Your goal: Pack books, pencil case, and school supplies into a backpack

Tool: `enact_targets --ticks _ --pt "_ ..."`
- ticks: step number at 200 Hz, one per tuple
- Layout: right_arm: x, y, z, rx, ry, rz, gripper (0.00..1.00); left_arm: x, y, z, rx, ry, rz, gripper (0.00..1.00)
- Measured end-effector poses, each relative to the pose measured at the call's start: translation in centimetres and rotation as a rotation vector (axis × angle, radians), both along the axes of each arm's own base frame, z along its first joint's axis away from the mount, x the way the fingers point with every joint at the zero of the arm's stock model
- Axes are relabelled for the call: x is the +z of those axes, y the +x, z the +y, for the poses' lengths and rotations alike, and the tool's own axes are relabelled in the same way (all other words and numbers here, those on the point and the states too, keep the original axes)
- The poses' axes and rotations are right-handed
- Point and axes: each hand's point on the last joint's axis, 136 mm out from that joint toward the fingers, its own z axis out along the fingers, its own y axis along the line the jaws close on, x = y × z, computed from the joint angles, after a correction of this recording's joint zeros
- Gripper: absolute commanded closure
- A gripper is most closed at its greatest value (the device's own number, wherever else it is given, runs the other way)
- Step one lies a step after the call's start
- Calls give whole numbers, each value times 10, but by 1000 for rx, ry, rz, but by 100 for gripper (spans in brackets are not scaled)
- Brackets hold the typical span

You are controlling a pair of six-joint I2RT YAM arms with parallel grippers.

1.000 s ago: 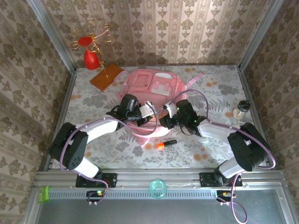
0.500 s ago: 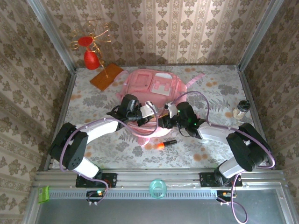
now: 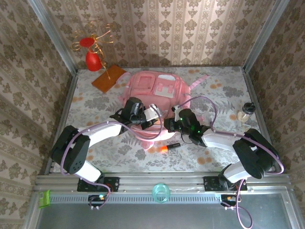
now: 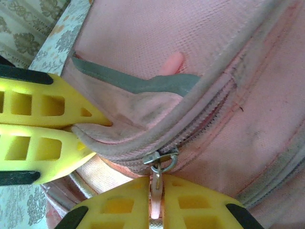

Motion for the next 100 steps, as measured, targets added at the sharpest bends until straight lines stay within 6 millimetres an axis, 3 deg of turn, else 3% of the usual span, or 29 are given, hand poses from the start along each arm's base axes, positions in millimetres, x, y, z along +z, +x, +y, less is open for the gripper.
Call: enact_targets --ticks 52,79,100 --pt "2 0 1 -14 28 -7 85 1 1 0 15 -3 3 100" --pt "1 1 1 -26 24 -9 100 1 2 -1 29 -2 4 100" --pt "1 1 -1 -24 8 -26 100 0 3 -1 49 -4 13 100"
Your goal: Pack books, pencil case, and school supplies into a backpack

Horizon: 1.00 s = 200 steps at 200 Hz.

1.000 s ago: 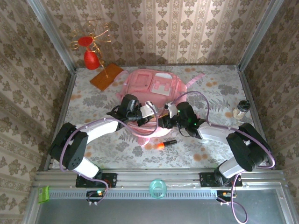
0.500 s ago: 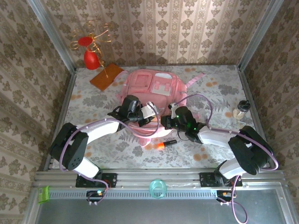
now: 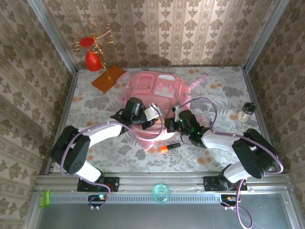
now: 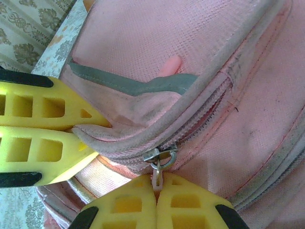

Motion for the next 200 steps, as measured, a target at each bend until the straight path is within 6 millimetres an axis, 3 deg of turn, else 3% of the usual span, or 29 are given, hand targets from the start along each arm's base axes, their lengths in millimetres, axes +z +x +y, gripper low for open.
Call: enact_targets --ticks 62,110,139,157,181,200 --pt "9 -7 -2 99 -38 -75 100 3 3 -8 112 -21 18 100" --pt "-5 -10 2 134 -62 -53 100 -11 4 -14 181 3 49 100" --pt "-4 -8 -2 152 -64 -59 100 -10 5 -14 193 -17 71 57" --pt "1 -6 -10 172 -56 -64 100 1 11 -7 218 -62 95 39" --pt "4 -1 -24 180 -60 -64 100 29 18 13 276 -156 148 34" --pt "-2 3 -36 171 -84 -33 100 55 37 45 416 -251 197 34"
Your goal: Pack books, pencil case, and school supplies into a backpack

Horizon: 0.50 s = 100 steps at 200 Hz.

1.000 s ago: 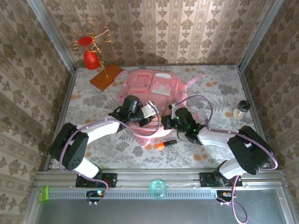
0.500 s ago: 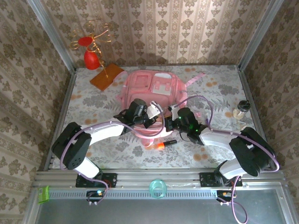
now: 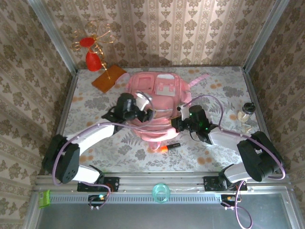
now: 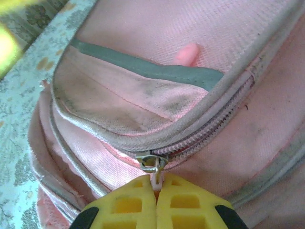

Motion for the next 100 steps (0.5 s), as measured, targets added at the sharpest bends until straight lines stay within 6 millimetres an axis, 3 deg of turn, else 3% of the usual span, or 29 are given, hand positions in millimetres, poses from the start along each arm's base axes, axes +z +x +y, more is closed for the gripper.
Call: enact_targets --ticks 22,46,62,100 --pt "0 5 -9 -12 -14 16 100 4 27 42 192 -61 107 35" --pt "1 6 -10 -7 -26 19 100 -21 49 72 337 -85 271 39" --pt "1 6 -10 -3 -31 23 100 -38 61 74 369 -89 363 41" --pt "0 5 -10 3 -43 29 100 -65 80 58 364 -101 503 47"
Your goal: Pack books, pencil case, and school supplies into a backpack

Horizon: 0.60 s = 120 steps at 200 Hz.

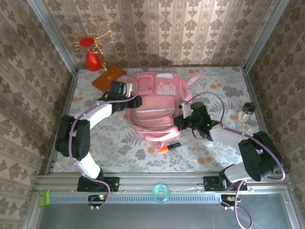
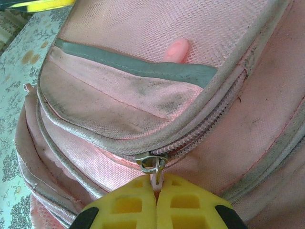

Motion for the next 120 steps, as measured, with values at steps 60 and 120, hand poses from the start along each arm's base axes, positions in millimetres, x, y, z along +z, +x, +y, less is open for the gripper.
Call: enact_targets --ticks 60,120 --pt "5 7 -4 8 -30 18 100 -24 7 -7 35 -99 94 100" --pt "10 31 -20 -14 -142 58 100 -22 -2 -5 205 -249 44 100"
